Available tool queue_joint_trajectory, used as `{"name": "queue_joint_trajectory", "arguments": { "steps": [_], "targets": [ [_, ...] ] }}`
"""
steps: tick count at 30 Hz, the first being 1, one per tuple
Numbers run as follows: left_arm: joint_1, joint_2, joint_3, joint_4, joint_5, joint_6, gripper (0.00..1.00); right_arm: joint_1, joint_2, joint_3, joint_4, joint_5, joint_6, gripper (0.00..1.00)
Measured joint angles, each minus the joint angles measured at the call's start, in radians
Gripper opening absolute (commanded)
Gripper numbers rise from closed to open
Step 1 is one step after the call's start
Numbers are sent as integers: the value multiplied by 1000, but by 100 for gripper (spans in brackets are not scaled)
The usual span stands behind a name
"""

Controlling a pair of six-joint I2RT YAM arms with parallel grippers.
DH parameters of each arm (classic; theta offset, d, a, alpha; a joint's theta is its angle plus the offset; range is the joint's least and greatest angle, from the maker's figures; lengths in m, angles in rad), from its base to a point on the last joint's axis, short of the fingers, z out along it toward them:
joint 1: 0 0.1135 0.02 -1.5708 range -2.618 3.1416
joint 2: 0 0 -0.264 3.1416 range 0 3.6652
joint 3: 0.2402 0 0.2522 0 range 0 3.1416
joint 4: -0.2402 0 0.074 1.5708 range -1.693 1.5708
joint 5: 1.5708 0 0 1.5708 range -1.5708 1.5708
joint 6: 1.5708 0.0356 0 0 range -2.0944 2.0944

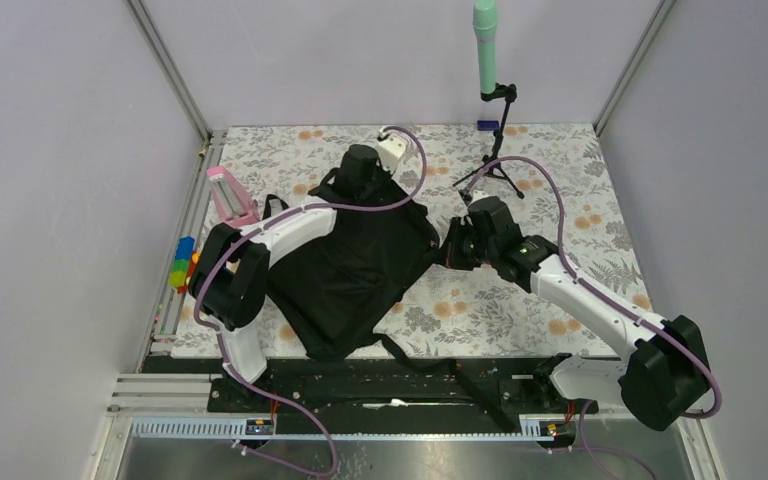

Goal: Pack the student bag
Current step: Zip the student bag at the center of the board.

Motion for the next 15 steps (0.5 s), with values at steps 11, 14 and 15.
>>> {"name": "queue_joint_trajectory", "arguments": {
  "steps": [11, 14, 15],
  "targets": [
    [94, 9, 14, -12, -60, -175, 0, 130, 100, -11, 217, 11, 121, 0],
    [114, 13, 19, -20, -55, -203, 0, 155, 128, -11, 261, 32, 150, 0],
    [121, 14, 19, -19, -47, -207, 0, 158, 133, -11, 269, 44, 153, 0]
  ]
}}
